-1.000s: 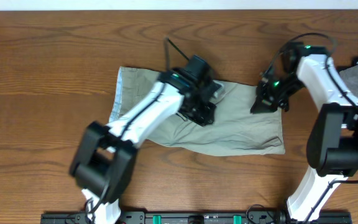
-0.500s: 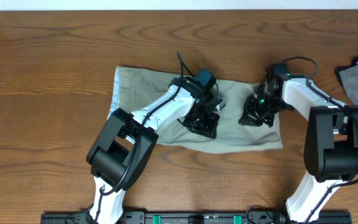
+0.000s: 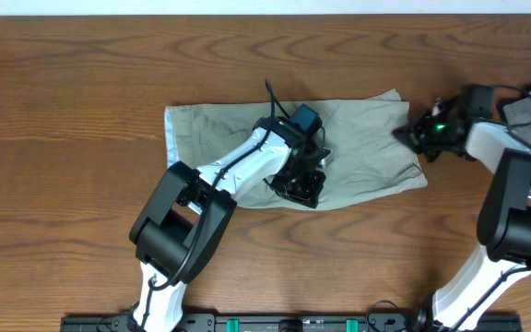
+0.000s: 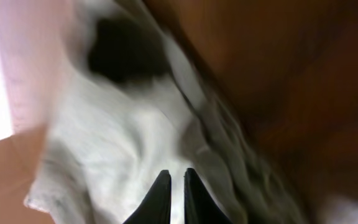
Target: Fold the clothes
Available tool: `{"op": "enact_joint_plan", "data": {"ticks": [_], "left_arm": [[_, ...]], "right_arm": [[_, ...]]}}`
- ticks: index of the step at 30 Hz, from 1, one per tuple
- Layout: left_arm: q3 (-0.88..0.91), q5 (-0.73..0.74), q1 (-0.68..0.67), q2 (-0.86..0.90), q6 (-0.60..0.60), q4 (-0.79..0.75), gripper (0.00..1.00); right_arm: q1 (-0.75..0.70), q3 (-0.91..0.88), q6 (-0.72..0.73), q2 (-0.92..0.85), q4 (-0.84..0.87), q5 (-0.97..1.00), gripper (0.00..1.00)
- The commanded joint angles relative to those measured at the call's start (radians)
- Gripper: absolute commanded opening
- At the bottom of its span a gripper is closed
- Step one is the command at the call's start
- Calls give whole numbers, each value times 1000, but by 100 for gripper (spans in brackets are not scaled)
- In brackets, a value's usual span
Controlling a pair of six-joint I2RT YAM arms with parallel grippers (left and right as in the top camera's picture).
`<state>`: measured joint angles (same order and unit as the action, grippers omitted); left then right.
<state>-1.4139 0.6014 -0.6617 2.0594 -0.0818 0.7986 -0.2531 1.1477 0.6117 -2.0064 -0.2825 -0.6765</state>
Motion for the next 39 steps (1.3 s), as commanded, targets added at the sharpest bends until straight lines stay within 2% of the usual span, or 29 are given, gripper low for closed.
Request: {"op": "enact_joint_plan", "data": {"ticks": [1,4,5,7,10,13,15,16,18,20,23,26,30,31,34,39], "left_arm": [[-6,-10,25,-18,-2,12,14],[-51,-10,71,-63,-3,45,17],[-70,-10,91,-87,-3,58,25],[-104,-11,131,-134,-2,84,32],[-129,-27,222,-218,-9,103,43],[-129,-122,359,-282,-64,143,55],[-129,-155,458,-294,-63,181,68],[-129,-152,527,-293,-62,203,72],[-128,-142,625,-278,-62,233,73],[-127,-123,728,-249,-48,257,76],[-127,-5,830,-197,30,272,78],[-126,16,882,-127,76,282,83],[-126,16,894,-28,111,281,88],[-126,16,894,-8,134,277,100],[-126,10,894,36,189,254,98],[-126,-127,894,58,198,188,98]], "right_arm": [[-43,10,-196,-13,54,-278,11],[-90,37,-290,-13,42,-407,17],[-105,44,-299,-13,26,-428,17],[-122,48,-303,-13,-10,-432,21],[-128,48,-406,-13,-76,-438,29],[-119,48,-602,1,-167,-446,36],[-113,48,-666,19,-212,-421,37],[-108,48,-691,35,-229,-407,38],[-96,48,-718,76,-252,-368,38],[-72,48,-723,140,-269,-317,38],[-22,49,-711,246,-289,-198,38],[70,49,-574,365,-314,16,38],[220,49,-530,449,-344,138,45],[263,49,-529,458,-351,155,45],[369,49,-511,451,-366,204,46],[490,49,-483,387,-401,240,45]]}}
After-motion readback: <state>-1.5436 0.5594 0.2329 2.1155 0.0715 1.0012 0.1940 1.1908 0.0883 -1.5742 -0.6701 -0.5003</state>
